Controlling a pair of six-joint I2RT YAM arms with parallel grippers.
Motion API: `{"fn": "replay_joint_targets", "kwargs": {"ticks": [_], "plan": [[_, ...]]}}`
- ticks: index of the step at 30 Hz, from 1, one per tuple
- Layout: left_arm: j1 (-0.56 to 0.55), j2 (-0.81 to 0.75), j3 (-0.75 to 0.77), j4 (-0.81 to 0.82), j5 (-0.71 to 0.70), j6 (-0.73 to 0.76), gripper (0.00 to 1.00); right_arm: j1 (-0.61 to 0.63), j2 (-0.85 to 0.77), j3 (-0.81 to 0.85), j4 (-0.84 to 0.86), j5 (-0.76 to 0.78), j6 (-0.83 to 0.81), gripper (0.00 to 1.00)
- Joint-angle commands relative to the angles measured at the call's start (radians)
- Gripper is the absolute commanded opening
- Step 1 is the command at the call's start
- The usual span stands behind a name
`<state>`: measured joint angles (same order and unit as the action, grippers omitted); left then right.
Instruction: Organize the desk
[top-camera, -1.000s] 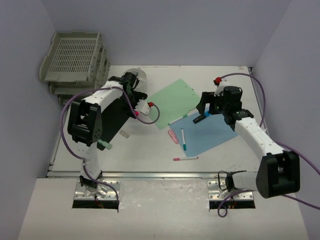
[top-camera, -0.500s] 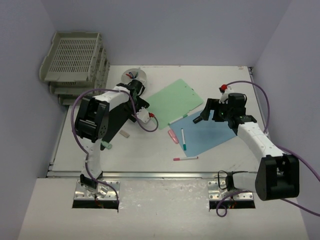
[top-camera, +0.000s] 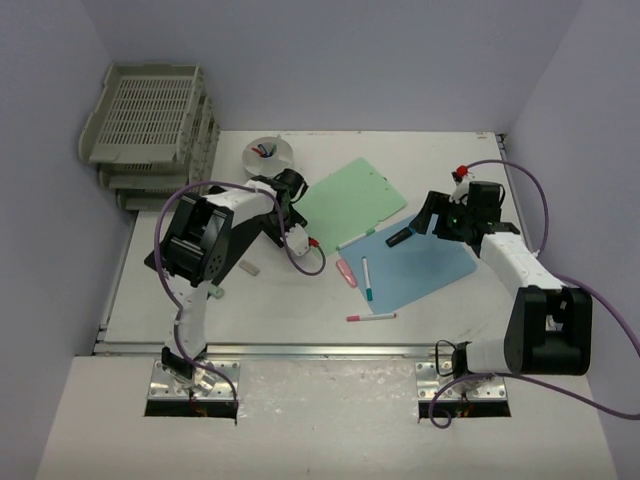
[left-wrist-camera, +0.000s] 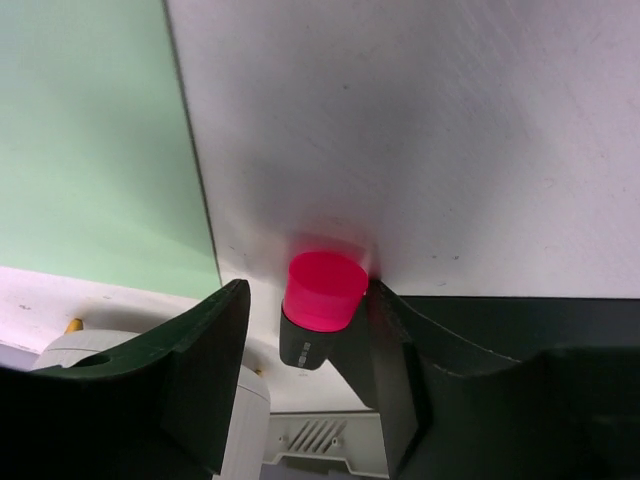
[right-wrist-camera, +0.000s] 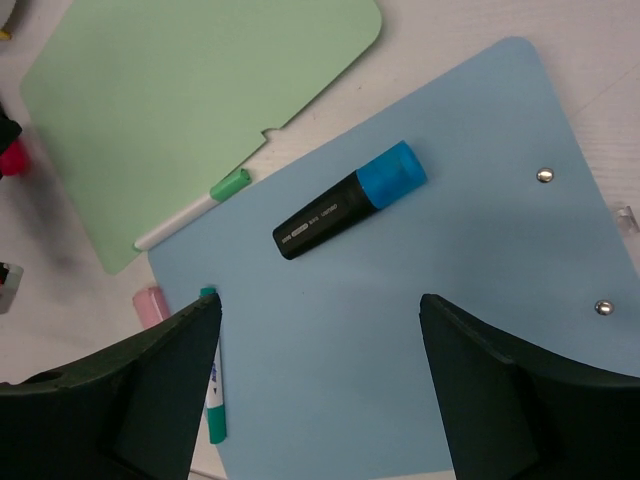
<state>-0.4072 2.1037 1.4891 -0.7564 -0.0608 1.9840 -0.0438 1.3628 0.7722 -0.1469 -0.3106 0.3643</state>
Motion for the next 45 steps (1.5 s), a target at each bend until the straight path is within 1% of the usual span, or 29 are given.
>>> {"fn": "replay_joint_targets", "kwargs": {"ticks": [1,3,6,8,9,10,11,12,13,14,16,17,20,21,23,26,27,29,30,31,34,36,40,45], "plan": [[-0.005,0.046,-0.008,0.008,-0.058,0.303,0.45,-0.029,0.0,0.063,0.018,-0.068,0.034,0.77],[-0.006,0.053,-0.007,0.004,-0.066,0.308,0.4,-0.031,-0.005,0.063,0.023,-0.077,0.028,0.75],[-0.014,0.057,-0.009,0.008,-0.074,0.307,0.3,-0.033,-0.015,0.062,0.022,-0.081,0.02,0.75],[-0.02,0.047,-0.012,0.02,-0.071,0.286,0.22,-0.033,-0.023,0.062,0.02,-0.081,0.014,0.74],[-0.024,0.04,-0.015,0.029,-0.067,0.272,0.2,-0.033,-0.028,0.062,0.02,-0.081,0.013,0.74],[-0.032,0.031,-0.016,0.036,-0.045,0.253,0.17,-0.033,-0.034,0.06,0.019,-0.08,0.011,0.74],[-0.039,0.013,-0.015,0.053,-0.011,0.201,0.11,-0.033,-0.041,0.058,0.018,-0.079,0.01,0.73],[-0.045,-0.004,-0.015,0.058,-0.001,0.185,0.09,-0.033,-0.049,0.058,0.018,-0.079,0.01,0.73],[-0.05,-0.031,-0.003,0.062,0.047,0.126,0.03,-0.033,-0.06,0.056,0.019,-0.075,0.011,0.73],[-0.057,-0.052,0.014,0.062,0.106,0.061,0.0,-0.033,-0.071,0.054,0.021,-0.072,0.013,0.74],[-0.059,-0.105,0.067,0.079,0.254,-0.144,0.0,-0.033,-0.09,0.046,0.029,-0.068,0.017,0.74],[-0.06,-0.117,0.09,0.113,0.317,-0.275,0.0,-0.033,-0.101,0.045,0.032,-0.066,0.019,0.75],[-0.038,-0.177,0.11,0.185,0.436,-0.522,0.0,-0.033,-0.117,0.053,0.032,-0.056,0.027,0.77],[-0.023,-0.2,0.099,0.237,0.471,-0.62,0.0,-0.033,-0.118,0.057,0.031,-0.052,0.028,0.77],[0.003,-0.235,0.076,0.383,0.512,-0.843,0.0,-0.033,-0.117,0.065,0.031,-0.048,0.032,0.78],[0.054,-0.276,0.05,0.565,0.529,-1.096,0.0,-0.033,-0.111,0.074,0.032,-0.045,0.043,0.79],[0.064,-0.277,0.053,0.627,0.527,-1.154,0.0,-0.033,-0.107,0.079,0.032,-0.044,0.046,0.79],[0.086,-0.262,0.079,0.673,0.52,-1.273,0.0,-0.033,-0.102,0.084,0.031,-0.044,0.054,0.79],[0.09,-0.253,0.085,0.699,0.509,-1.315,0.0,-0.033,-0.1,0.085,0.032,-0.044,0.058,0.79],[0.093,-0.245,0.086,0.761,0.486,-1.346,0.0,-0.033,-0.097,0.086,0.033,-0.043,0.061,0.79],[0.098,-0.212,0.097,0.855,0.412,-1.392,0.0,-0.033,-0.093,0.085,0.036,-0.039,0.064,0.79],[0.104,-0.171,0.138,0.897,0.383,-1.427,0.0,-0.033,-0.091,0.08,0.038,-0.036,0.064,0.79],[0.117,-0.085,0.237,0.907,0.346,-1.503,0.0,-0.033,-0.091,0.068,0.046,-0.028,0.059,0.79],[0.119,-0.001,0.312,0.9,0.337,-1.53,0.0,-0.033,-0.087,0.064,0.049,-0.024,0.053,0.8]]}}
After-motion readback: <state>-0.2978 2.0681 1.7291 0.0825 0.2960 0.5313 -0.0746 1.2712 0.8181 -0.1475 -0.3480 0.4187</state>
